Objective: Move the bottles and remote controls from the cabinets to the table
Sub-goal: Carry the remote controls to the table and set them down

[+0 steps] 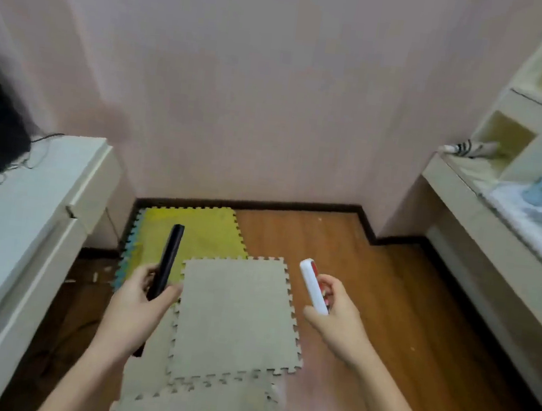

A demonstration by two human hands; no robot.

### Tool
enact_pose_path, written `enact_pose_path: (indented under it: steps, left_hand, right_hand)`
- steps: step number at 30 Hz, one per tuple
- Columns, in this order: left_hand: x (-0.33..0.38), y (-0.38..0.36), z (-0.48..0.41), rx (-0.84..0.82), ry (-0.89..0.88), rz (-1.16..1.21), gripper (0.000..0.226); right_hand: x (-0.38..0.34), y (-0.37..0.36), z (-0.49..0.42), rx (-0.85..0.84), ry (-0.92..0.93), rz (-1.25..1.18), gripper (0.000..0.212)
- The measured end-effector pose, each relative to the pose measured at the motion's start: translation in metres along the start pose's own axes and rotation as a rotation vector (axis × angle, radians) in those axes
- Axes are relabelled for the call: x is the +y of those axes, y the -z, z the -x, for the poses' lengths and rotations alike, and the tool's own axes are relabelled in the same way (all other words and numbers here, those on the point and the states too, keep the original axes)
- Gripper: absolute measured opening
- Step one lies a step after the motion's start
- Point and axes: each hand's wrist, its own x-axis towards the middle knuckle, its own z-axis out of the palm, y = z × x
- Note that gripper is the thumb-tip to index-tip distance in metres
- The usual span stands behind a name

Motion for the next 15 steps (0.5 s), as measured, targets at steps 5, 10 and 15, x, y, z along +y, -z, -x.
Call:
enact_pose_path:
  steps: [5,10,15]
  left_hand:
    - [0.008,-0.126,-0.012,-0.271,-0.005,-0.111,0.023]
    - [0.006,-0.226,-0.035,-0.37,0.071,-0.209,0.023]
    - [0.025,-0.308,-0.065,-0.48,0.071,-0.343,0.024]
  right_hand:
    - [0.09,0.07,-0.006,0.116,-0.204,-0.011,0.057]
    - [0.176,0.132,-0.024,0.236,-0.421,-0.074,0.059]
    - [0.224,0.174,-0.033,0.354,-0.588,-0.133,0.06]
